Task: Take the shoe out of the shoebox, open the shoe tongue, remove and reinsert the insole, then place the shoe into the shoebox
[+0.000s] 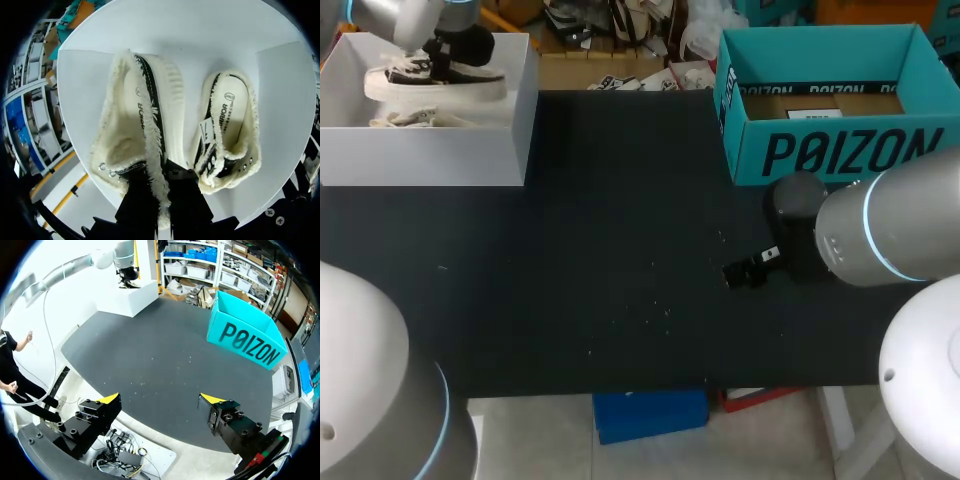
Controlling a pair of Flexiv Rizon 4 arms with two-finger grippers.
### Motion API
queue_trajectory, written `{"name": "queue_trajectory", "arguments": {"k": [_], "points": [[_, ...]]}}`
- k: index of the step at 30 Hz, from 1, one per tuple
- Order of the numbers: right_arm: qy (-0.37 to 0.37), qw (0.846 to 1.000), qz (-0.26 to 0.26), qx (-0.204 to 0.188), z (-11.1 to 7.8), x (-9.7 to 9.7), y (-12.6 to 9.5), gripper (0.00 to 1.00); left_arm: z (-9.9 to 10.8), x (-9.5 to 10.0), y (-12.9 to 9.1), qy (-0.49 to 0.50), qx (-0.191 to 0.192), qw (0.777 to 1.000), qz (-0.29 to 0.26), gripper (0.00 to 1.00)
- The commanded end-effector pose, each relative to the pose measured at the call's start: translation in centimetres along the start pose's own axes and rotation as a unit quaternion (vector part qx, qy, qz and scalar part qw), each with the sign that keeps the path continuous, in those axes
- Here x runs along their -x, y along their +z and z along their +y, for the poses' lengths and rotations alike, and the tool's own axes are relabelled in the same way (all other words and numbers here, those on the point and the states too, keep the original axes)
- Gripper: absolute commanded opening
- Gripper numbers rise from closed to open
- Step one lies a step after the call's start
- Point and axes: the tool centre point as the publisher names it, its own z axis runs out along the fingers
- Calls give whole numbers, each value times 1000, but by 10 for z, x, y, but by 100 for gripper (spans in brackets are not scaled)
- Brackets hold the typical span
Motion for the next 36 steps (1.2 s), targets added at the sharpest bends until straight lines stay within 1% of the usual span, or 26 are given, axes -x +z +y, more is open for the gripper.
{"name": "queue_trajectory", "arguments": {"k": [1,10,16,22,25,30,31,32,33,34,36], "points": [[0,1000,-2,0,0,-2,1,100,3,3,5,-1,-4,1000,-27,0],[0,1000,-2,0,0,-2,1,100,4,15,16,-3,-4,999,-38,0],[0,1000,-2,0,0,-2,1,100,2,18,28,0,2,999,-35,0],[0,1000,-2,0,0,-2,1,100,1,19,35,4,5,999,-35,0],[0,1000,-2,0,0,-2,1,100,-2,19,44,6,10,999,-30,0],[0,1000,-2,0,0,-2,1,100,-5,18,52,9,3,1000,-23,0],[0,1000,-2,0,0,-2,1,100,-6,18,52,9,1,1000,-22,3],[0,1000,-2,0,0,-2,1,100,-7,17,52,10,-1,1000,-21,23],[0,1000,-2,0,0,-2,1,100,-8,14,52,13,-7,1000,-15,100],[0,1000,-2,0,0,-2,1,100,-8,14,52,13,-7,1000,-15,100],[0,1000,-2,0,0,-2,1,100,-7,10,47,12,-27,1000,-2,100]]}}
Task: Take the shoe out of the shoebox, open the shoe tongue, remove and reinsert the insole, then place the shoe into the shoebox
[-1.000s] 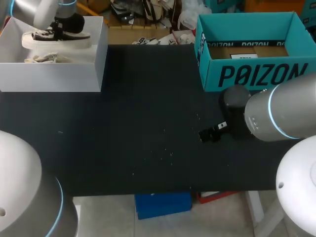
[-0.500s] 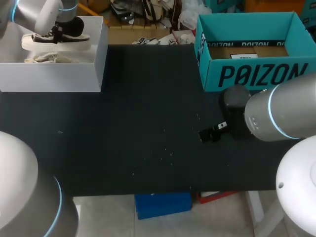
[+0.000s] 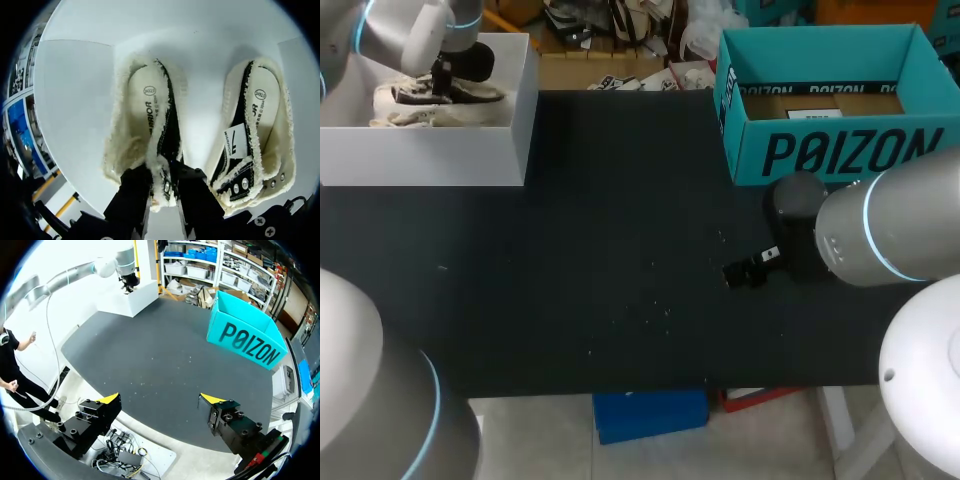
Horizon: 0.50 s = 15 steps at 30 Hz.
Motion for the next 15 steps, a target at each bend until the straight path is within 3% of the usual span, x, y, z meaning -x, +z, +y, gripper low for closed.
{"name": "queue_trajectory", "arguments": {"k": [1,6,15], "points": [[0,1000,-2,0,0,-2,1,100,4,1,-6,1,-28,999,18,100],[0,1000,-2,0,0,-2,1,100,11,1,-32,1,-42,998,50,100],[0,1000,-2,0,0,-2,1,100,17,-7,-101,8,-78,992,101,100]]}}
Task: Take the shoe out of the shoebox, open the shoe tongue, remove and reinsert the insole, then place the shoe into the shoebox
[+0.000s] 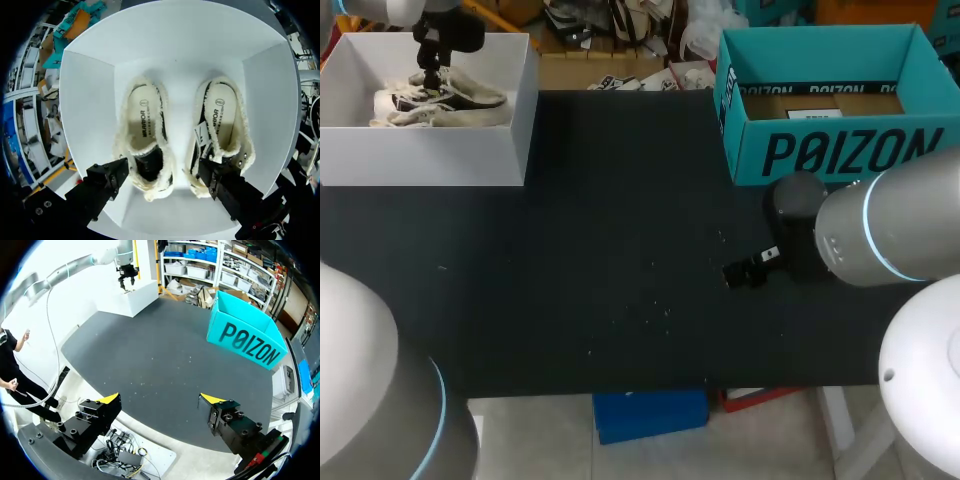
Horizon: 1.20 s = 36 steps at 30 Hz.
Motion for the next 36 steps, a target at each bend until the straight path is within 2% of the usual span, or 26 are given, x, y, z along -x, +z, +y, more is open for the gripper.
{"name": "queue_trajectory", "arguments": {"k": [1,2,4,10,11,14,19,21,23,24,25,31,36], "points": [[0,1000,-2,0,0,-2,1,100,1,-15,-53,0,-11,1000,21,100],[0,1000,-2,0,0,-2,1,100,1,-15,-53,0,-11,1000,21,100],[0,1000,-2,0,0,-2,1,100,-3,-31,-71,-8,-17,999,34,100],[0,1000,-2,0,0,-2,1,100,-17,-66,-105,-17,-22,999,35,100],[0,1000,-2,0,0,-2,1,100,-22,-73,-111,-16,-34,998,43,100],[0,1000,-2,0,0,-2,1,100,-38,-92,-124,-13,-18,999,38,100],[0,1000,-2,0,0,-2,1,100,-68,-117,-134,-30,-12,998,45,100],[0,1000,-2,0,0,-2,1,100,-80,-126,-139,-38,-19,999,29,100],[0,1000,-2,0,0,-2,1,100,-94,-135,-143,-39,-42,998,11,100],[0,1000,-2,0,0,-2,1,100,-100,-140,-144,-38,-38,999,3,100],[0,1000,-2,0,0,-2,1,100,-107,-146,-144,-38,-30,999,-7,100],[0,1000,-2,0,0,-2,1,100,-137,-179,-137,-63,-51,997,-14,100],[0,1000,-2,0,0,-2,1,100,-154,-201,-137,-72,-65,994,-41,100]]}}
